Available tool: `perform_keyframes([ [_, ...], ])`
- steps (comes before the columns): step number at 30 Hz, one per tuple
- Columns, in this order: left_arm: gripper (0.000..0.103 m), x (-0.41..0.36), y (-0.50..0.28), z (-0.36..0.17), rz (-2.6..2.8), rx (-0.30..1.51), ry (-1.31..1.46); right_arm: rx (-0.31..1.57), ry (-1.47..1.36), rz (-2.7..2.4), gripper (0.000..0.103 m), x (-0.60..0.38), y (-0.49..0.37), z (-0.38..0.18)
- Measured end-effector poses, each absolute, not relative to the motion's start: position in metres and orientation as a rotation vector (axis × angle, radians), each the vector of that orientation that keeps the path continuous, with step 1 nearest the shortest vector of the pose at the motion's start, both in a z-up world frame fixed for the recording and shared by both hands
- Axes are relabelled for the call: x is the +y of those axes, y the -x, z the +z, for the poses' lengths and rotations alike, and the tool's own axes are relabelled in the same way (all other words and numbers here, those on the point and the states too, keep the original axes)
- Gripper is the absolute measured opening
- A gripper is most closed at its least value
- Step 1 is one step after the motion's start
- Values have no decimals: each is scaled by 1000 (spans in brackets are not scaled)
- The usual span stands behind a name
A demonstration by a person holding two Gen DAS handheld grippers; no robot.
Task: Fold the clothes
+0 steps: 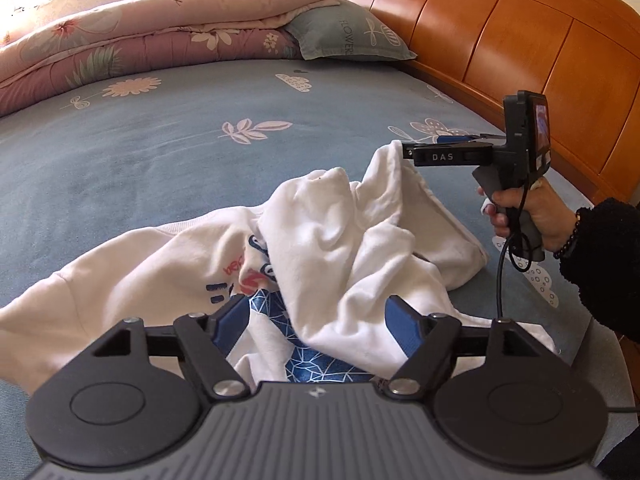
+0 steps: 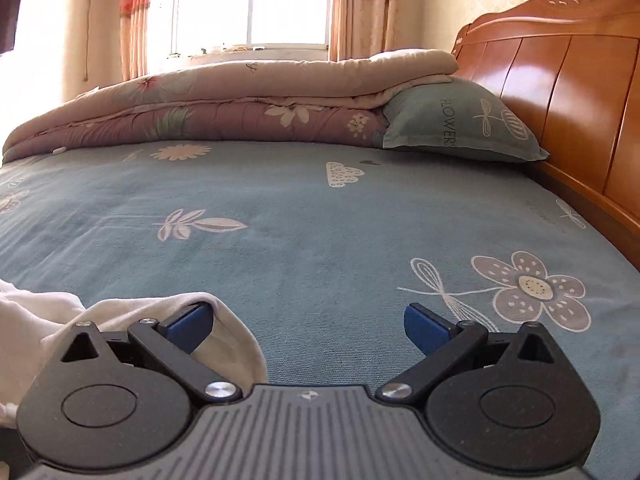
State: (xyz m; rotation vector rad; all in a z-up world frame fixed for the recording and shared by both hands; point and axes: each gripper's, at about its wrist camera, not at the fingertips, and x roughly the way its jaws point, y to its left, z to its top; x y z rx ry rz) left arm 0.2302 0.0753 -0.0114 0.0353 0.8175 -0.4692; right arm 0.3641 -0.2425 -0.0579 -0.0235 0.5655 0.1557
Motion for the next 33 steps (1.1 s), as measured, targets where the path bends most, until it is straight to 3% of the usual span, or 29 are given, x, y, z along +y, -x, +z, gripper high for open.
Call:
perform_keyframes([
  [7, 76, 88, -232, -16, -418, 843, -28, 701, 246, 333, 103, -219, -359, -79],
  [16, 75, 97, -230, -16, -383, 845, -37, 587, 277, -55, 103, -242, -383, -71],
  [23, 75, 101, -228, -18, -372, 851, -27, 456, 248, -326, 103, -319, -390, -21],
  [33, 75, 107, -228, -13, -354, 869, 18, 814, 239, 87, 103, -303, -367, -37],
])
